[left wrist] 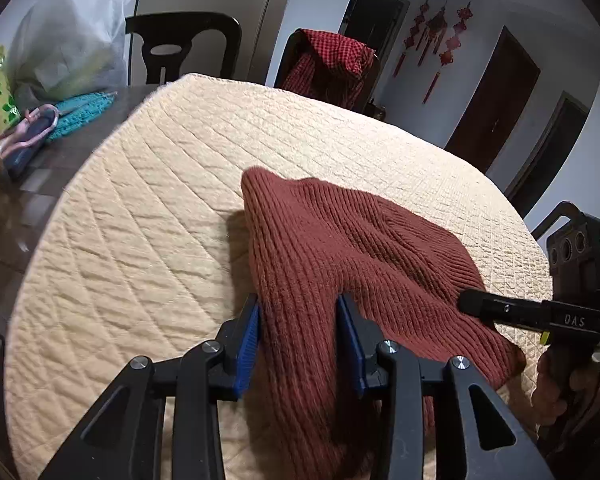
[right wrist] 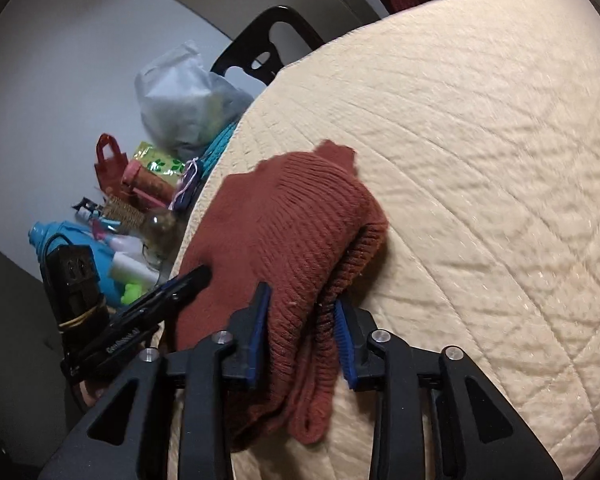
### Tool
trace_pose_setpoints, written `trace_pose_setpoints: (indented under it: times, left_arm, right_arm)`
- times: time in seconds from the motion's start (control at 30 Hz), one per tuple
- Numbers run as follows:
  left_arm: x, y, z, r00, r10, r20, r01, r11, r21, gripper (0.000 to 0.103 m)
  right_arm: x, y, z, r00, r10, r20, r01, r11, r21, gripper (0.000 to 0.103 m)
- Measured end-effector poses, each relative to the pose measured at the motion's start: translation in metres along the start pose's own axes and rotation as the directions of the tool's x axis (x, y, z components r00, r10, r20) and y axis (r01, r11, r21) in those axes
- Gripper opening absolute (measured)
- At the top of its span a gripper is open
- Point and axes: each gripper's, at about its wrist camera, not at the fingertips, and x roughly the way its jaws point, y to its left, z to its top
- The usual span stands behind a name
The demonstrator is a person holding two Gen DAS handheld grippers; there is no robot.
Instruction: Fold small clothes
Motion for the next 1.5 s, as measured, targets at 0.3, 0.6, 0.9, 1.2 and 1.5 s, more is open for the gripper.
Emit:
trace_pose_setpoints:
  times: [0.3, 0.6, 0.9, 1.2, 1.5]
  left_arm:
    - [-0.017, -0.02, 0.007, 0.996, 0.048, 0.075, -0.054, 0.995, 0.078, 0.041]
    - [-0.013, -0.024, 0.0, 0.989, 0.135, 0.062, -0.142, 0.981, 0.13, 0.04]
    - [-0.034, -0.033, -0.032, 0.986, 0.155, 0.063, -0.162, 0.976, 0.142, 0.04]
    - [-0.028, -0.033, -0.038, 0.983, 0.174, 0.062, -0.181, 0.974, 0.135, 0.042]
    - [-0.036, -0.033, -0.05, 0.982, 0.181, 0.049, -0.186, 0.975, 0.12, 0.042]
  right_arm:
    - [-0.018, 0.041, 0.011, 0.987, -0.12, 0.109, 0.139, 0.971, -0.192, 0.033]
    - [-0.004, 0.048, 0.007, 0.978, -0.195, 0.073, 0.208, 0.941, -0.266, 0.03]
    - [-0.008, 0.074, -0.04, 0.972, -0.229, 0.052, 0.228, 0.872, -0.432, 0.015]
    - [-0.006, 0.069, -0.04, 0.968, -0.241, 0.063, 0.246, 0.877, -0.413, 0.014]
    - [-0.017, 0.068, -0.054, 0.963, -0.26, 0.073, 0.267, 0.869, -0.418, 0.015]
